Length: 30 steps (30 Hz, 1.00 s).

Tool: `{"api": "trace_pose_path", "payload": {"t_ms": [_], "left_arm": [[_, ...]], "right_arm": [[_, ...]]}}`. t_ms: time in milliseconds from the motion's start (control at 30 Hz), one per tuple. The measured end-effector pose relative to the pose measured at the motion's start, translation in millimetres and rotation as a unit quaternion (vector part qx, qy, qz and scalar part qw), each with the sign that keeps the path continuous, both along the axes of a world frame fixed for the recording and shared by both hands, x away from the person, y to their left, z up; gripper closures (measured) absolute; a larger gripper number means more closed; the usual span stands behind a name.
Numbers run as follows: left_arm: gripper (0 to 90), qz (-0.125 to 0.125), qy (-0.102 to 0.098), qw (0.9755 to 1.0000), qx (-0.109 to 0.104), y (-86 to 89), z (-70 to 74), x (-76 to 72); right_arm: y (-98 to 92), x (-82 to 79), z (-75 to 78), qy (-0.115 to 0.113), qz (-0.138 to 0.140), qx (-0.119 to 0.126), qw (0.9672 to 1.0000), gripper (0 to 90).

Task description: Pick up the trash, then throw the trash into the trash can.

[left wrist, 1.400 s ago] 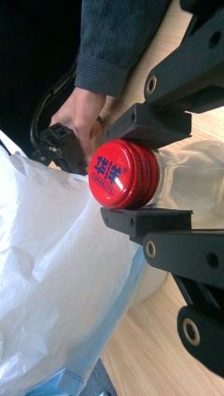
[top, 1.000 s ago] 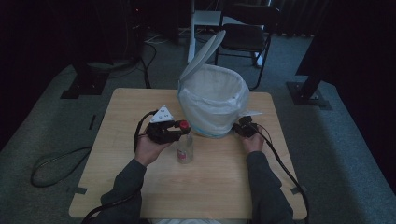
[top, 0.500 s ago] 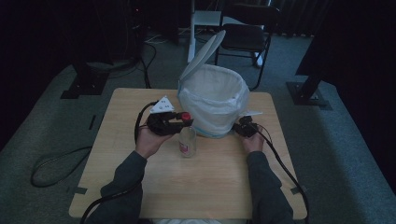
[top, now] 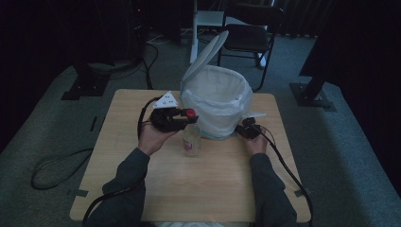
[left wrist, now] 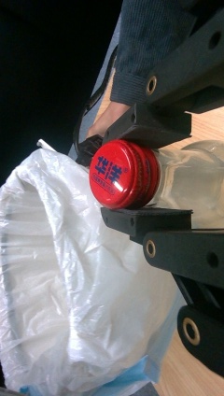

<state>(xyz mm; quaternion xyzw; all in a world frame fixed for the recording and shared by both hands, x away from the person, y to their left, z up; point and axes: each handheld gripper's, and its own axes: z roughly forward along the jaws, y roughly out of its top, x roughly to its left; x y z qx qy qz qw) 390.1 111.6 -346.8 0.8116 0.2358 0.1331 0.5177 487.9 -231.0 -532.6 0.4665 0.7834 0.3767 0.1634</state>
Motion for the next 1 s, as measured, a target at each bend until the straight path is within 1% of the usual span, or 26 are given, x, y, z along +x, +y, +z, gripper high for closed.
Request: {"api": "trace_pose_path", "payload": {"t_ms": [200, 400, 567, 633, 733, 833, 1000], "left_arm": [[63.3, -0.008, -0.006, 0.9999, 0.006, -4.7, 8.3, 1.2], [63.3, -0.014, -0.008, 0.9999, 0.005, -9.7, 13.2, 2.9], [63.2, -0.024, -0.011, 0.9996, 0.004, -14.5, 22.1, 4.2], [63.3, -0.032, -0.009, 0.9995, 0.0, -16.8, 26.7, 4.2], [63.3, -0.036, -0.01, 0.9993, -0.002, -18.9, 32.0, 3.5], [63.3, -0.041, -0.011, 0.9991, -0.002, -21.1, 38.0, 3.7], [63.2, -0.045, -0.012, 0.9989, 0.001, -24.0, 45.7, 5.0]], "right_arm": [[0.0, -0.1, 0.0, 0.0, 0.0, 0.0, 1.0, 90.0], [0.3, -0.5, -0.1, -0.002, 0.0, -0.002, 1.0, 90.0], [0.3, -0.5, -0.1, -0.001, 0.0, -0.002, 1.0, 90.0], [0.4, -0.5, -0.1, -0.002, -0.001, -0.001, 1.0, 90.0], [0.2, -0.8, -0.3, -0.003, 0.0, -0.001, 1.0, 90.0], [-0.8, -1.0, -1.1, -0.003, -0.001, 0.005, 1.0, 90.0], [-0.7, -0.5, -0.7, -0.002, 0.0, 0.003, 1.0, 90.0]]}}
